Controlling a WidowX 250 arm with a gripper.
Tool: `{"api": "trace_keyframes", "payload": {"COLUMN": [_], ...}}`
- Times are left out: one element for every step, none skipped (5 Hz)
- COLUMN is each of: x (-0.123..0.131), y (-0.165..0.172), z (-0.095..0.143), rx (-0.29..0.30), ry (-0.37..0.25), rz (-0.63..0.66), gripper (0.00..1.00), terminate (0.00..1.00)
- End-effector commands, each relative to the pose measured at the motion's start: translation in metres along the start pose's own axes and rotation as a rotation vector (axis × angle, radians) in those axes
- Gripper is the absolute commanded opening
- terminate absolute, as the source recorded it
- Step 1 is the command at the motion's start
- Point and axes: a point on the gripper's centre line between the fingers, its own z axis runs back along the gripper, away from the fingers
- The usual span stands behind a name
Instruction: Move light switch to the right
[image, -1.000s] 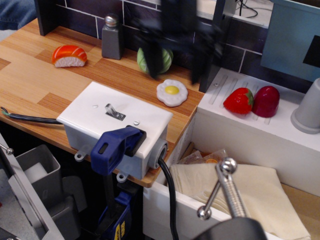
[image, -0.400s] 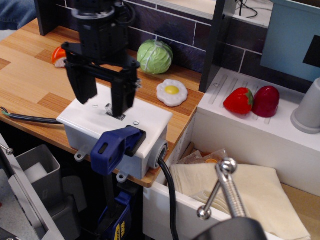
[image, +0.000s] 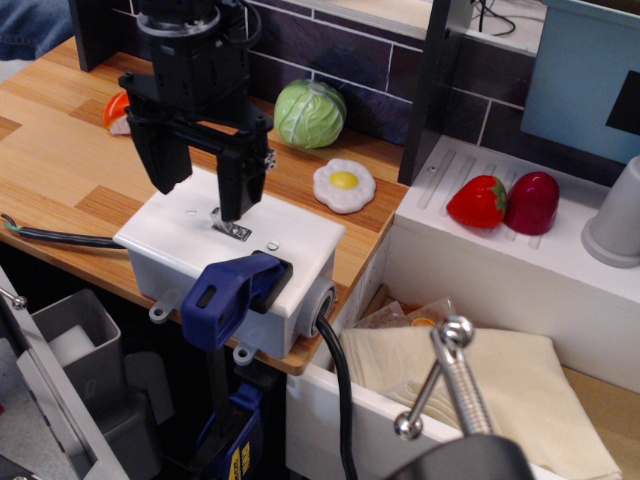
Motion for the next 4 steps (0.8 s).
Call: {"api": "trace_keyframes", "payload": {"x": [-0.008, -0.008, -0.007, 0.002], "y": [-0.012, -0.016, -0.023, -0.028], "z": [-0.022, -0.027, -0.028, -0.023], "rx": [-0.003, 0.0, -0.014, -0.034], "ry": [-0.081, -0.073, -0.071, -0.076], "rz": [-0.002, 0.006, -0.008, -0.003], "gripper": [1.0, 1.0, 1.0, 1.0], "terminate": [0.0, 0.0, 0.0, 0.0]}}
